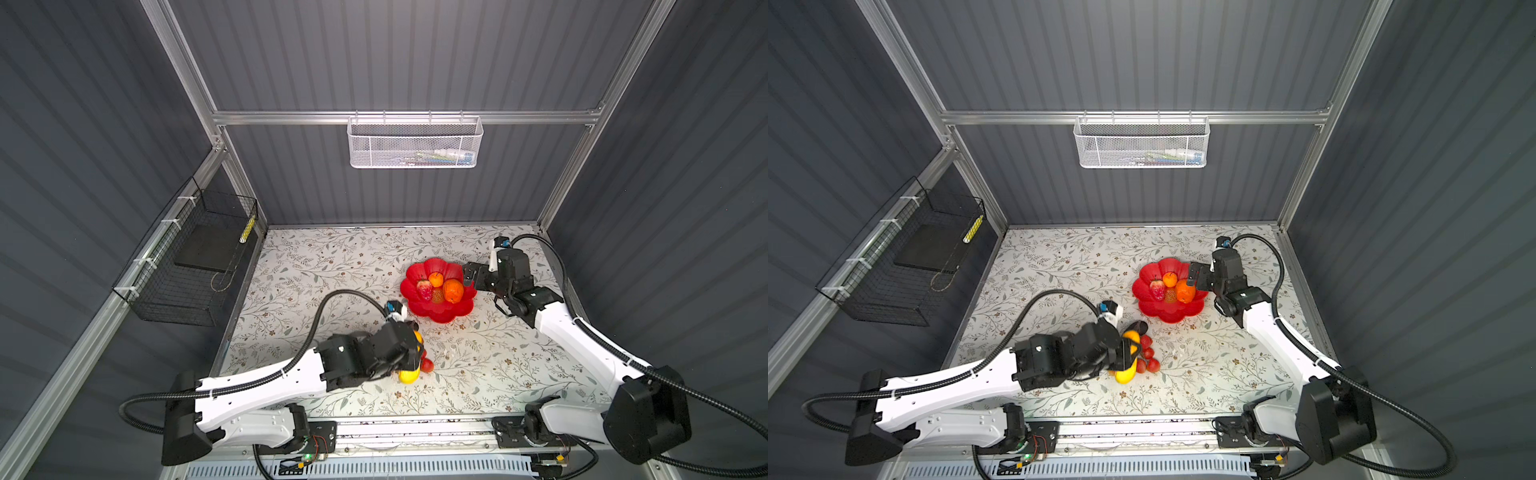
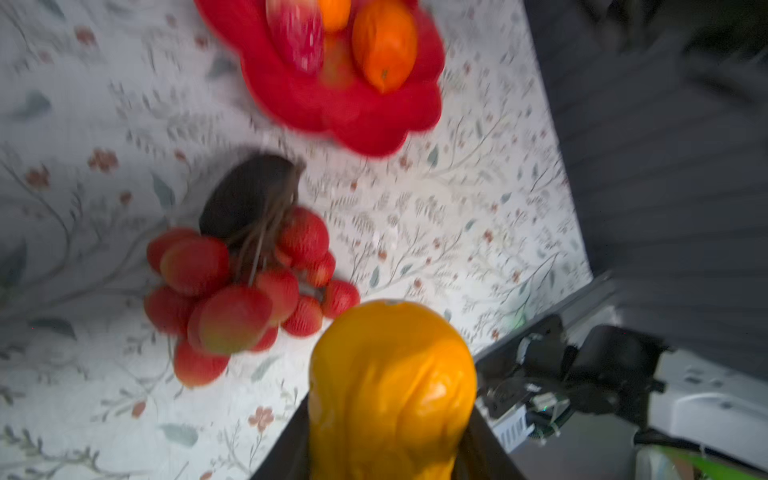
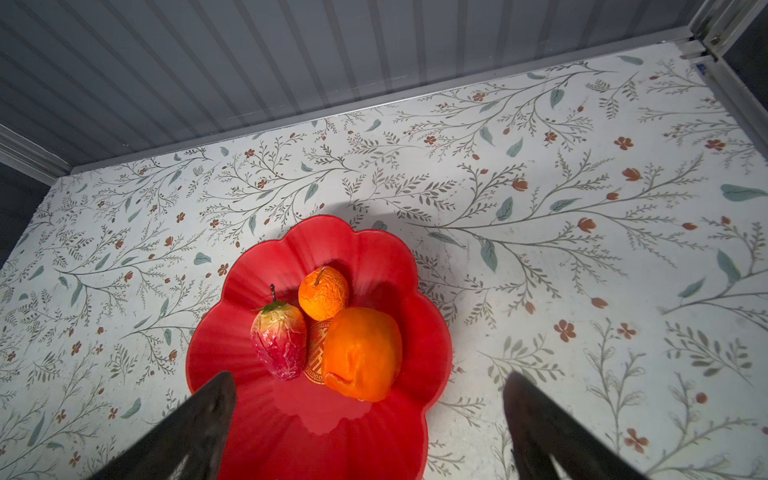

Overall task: Place and organize the fake fruits in the fruit bowl
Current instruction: 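Lift the yellow fruit into the red bowl and release it with the left gripper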

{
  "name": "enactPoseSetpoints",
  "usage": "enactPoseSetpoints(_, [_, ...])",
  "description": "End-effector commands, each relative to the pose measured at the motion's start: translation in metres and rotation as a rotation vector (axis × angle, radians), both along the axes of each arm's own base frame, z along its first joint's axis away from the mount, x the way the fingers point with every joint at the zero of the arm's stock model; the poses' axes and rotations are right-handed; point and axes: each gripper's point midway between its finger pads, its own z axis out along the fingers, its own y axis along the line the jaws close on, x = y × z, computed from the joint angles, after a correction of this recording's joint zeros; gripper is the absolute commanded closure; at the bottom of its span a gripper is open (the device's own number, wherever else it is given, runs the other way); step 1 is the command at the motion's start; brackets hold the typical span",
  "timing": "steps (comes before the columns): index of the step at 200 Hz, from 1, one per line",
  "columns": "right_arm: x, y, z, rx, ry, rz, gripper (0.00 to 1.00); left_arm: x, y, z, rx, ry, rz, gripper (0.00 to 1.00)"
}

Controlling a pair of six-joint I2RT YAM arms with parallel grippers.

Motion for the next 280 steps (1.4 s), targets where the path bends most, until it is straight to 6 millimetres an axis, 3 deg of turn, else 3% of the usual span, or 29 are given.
enactPoseSetpoints(1, [-0.001,-0.001,0.007,0.025,-0.013,-0.006,0.01,0.048,0.005,0.022,0.115,-0.165,-0.043,0.68])
enactPoseSetpoints(18, [-0.005,-0.005,0.010,0.028,-0.016,-0.015,0.01,0.083,-0.018,0.035,0.096,-0.218,-0.093,0.68])
enactPoseSetpoints(38, [-0.014,-0.011,0.015,0.029,-0.025,-0.027,0.01,0.125,-0.044,0.024,0.116,-0.216,-0.139,0.68])
enactPoseSetpoints(45, [-0.018,-0.014,0.016,0.030,-0.028,-0.033,0.01,0.142,-0.056,0.030,0.091,-0.224,-0.154,0.68])
enactPoseSetpoints(61, [-0.025,-0.020,0.014,0.037,-0.024,-0.048,0.01,0.171,-0.076,0.010,0.074,-0.189,-0.188,0.69])
enactPoseSetpoints(64, [-0.029,-0.021,0.023,0.047,-0.048,-0.050,0.01,0.176,-0.079,0.006,0.073,-0.181,-0.195,0.69])
enactPoseSetpoints(81, [-0.039,-0.026,0.027,0.062,-0.060,-0.058,0.01,0.202,-0.092,-0.021,0.099,-0.150,-0.208,0.70])
enactPoseSetpoints(105, [-0.047,-0.031,0.028,0.071,-0.063,-0.069,0.01,0.224,-0.106,-0.057,0.137,-0.109,-0.224,0.70])
enactPoseSetpoints(143, [-0.051,-0.033,0.024,0.073,-0.048,-0.073,0.01,0.228,-0.121,-0.101,0.122,-0.048,-0.247,0.71])
enactPoseSetpoints(249, [-0.049,-0.031,0.017,0.078,-0.033,-0.065,0.01,0.214,-0.131,-0.148,0.116,0.060,-0.214,0.67])
enactPoseSetpoints(280, [-0.049,-0.032,0.016,0.081,-0.031,-0.067,0.01,0.210,-0.128,-0.158,0.139,0.087,-0.199,0.53])
